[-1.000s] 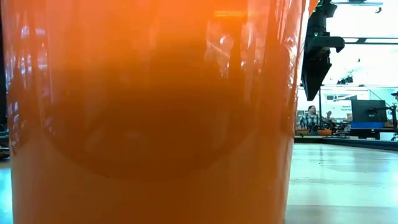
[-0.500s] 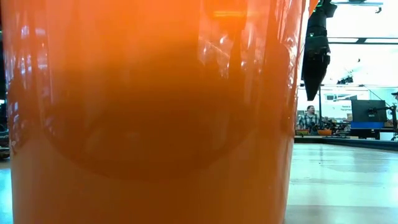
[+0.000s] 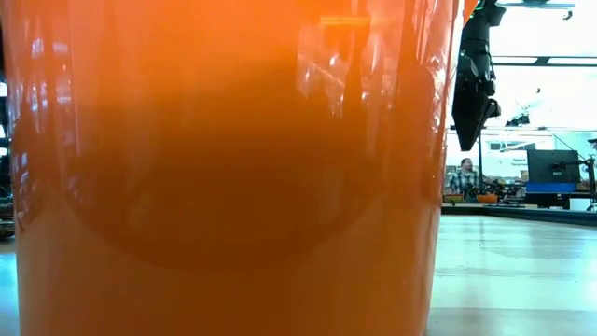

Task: Organize candy in baskets
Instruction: Put the dark brown chocolate bar into the dark purple bucket

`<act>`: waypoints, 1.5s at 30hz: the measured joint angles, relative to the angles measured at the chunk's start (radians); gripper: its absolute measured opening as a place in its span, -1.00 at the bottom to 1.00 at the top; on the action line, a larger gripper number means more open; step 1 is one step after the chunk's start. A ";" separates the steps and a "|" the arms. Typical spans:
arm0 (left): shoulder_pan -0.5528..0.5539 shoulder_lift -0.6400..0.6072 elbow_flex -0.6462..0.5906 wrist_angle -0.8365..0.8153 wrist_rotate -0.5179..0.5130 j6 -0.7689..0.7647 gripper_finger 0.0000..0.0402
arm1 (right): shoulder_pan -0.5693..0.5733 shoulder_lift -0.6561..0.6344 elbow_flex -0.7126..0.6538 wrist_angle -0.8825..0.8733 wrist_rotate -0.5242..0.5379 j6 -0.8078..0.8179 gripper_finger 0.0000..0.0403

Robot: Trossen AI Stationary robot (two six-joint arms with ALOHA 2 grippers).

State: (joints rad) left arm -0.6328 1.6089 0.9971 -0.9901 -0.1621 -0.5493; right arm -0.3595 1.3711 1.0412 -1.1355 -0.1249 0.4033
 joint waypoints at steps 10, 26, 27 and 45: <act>-0.004 0.029 0.000 0.082 0.052 -0.048 -0.29 | 0.000 0.000 0.000 0.000 -0.002 -0.066 -1.00; -0.017 0.028 -0.103 0.249 0.028 0.038 -0.29 | 0.000 0.000 0.000 0.002 -0.002 -0.037 -1.00; -0.017 0.028 -0.112 0.266 0.029 0.038 -0.29 | 0.000 0.000 0.000 0.002 -0.002 -0.037 -1.00; -0.009 0.021 -0.229 0.451 0.009 0.016 -0.43 | 0.000 0.000 0.000 0.003 -0.002 -0.007 -1.00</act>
State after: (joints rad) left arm -0.6414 1.6302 0.7684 -0.5392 -0.1534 -0.5334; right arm -0.3592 1.3708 1.0412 -1.1327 -0.1272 0.3958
